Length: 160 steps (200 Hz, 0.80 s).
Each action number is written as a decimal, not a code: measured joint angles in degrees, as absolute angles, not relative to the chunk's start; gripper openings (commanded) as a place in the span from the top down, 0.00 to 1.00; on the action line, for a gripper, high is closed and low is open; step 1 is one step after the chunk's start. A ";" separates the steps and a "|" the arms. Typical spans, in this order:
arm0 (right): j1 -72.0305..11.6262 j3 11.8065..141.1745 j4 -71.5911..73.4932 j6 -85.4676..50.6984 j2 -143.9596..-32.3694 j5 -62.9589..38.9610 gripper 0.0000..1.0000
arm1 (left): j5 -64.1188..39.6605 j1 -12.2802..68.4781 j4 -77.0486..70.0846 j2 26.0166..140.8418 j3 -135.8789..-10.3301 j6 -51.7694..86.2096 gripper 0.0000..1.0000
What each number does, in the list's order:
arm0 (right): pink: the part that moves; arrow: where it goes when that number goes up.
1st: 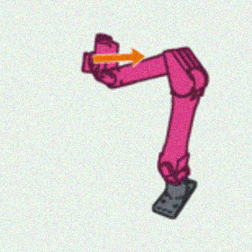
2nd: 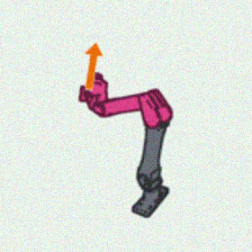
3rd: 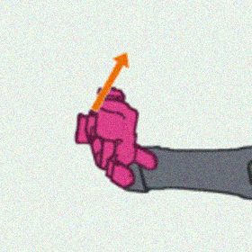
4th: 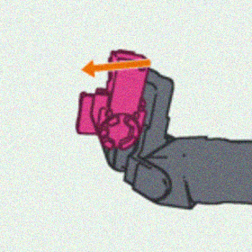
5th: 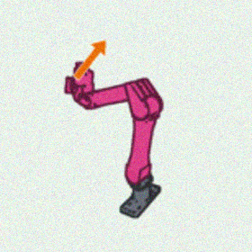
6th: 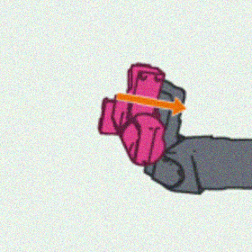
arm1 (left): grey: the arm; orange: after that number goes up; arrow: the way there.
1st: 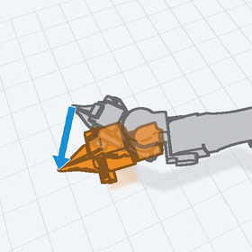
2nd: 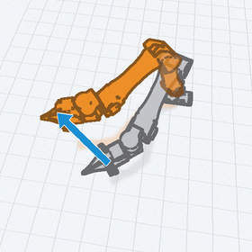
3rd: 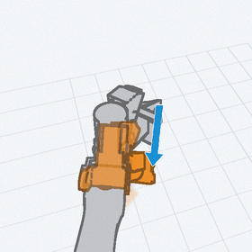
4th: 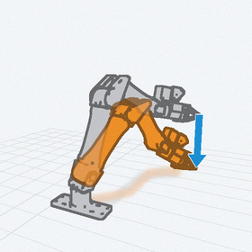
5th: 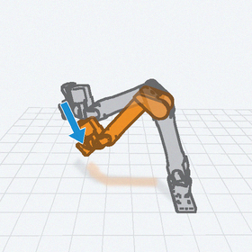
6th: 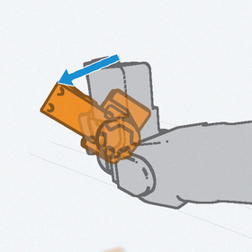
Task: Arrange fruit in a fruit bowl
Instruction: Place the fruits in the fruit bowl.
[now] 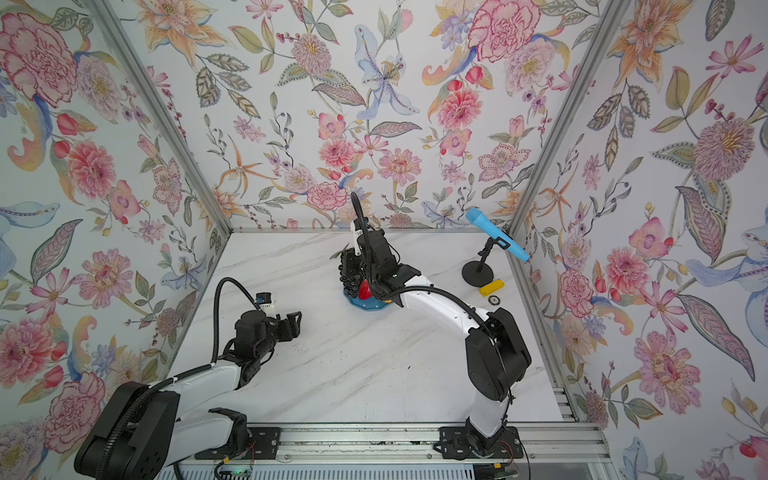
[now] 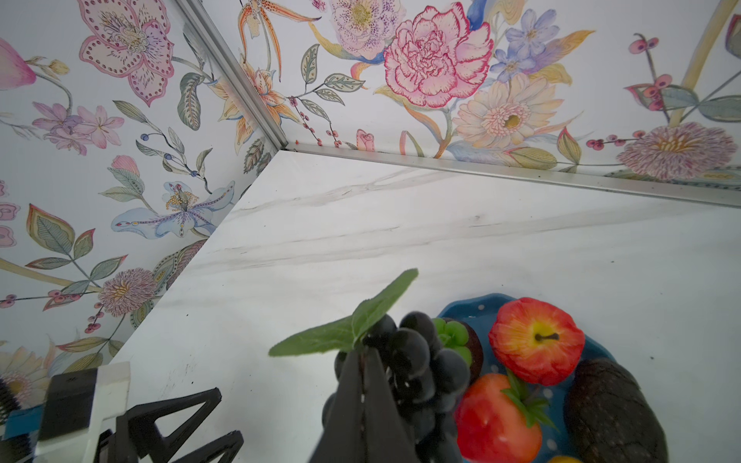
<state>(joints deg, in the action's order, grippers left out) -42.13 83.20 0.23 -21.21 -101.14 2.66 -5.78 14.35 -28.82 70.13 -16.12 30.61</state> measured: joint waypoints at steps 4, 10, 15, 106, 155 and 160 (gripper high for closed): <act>-42.11 83.20 0.23 -21.21 -101.14 2.66 1.00 | -5.78 14.35 -28.82 70.13 -16.12 30.61 0.23; -42.09 83.18 0.23 -21.21 -101.14 2.66 1.00 | -5.78 14.35 -28.80 70.13 -16.12 30.61 0.23; -42.00 83.13 0.25 -21.21 -101.14 2.66 1.00 | -5.78 14.35 -28.80 70.13 -16.12 30.61 0.23; -41.80 80.05 1.54 -21.21 -101.16 3.95 1.00 | -5.78 14.35 -28.82 70.15 -16.12 30.41 0.18; -41.80 76.69 2.00 -21.21 -101.14 4.21 1.00 | -5.78 14.35 -28.82 70.15 -16.12 30.41 0.18; -41.80 76.29 2.11 -21.21 -101.12 4.27 1.00 | -5.78 14.35 -28.82 70.15 -16.12 30.41 0.18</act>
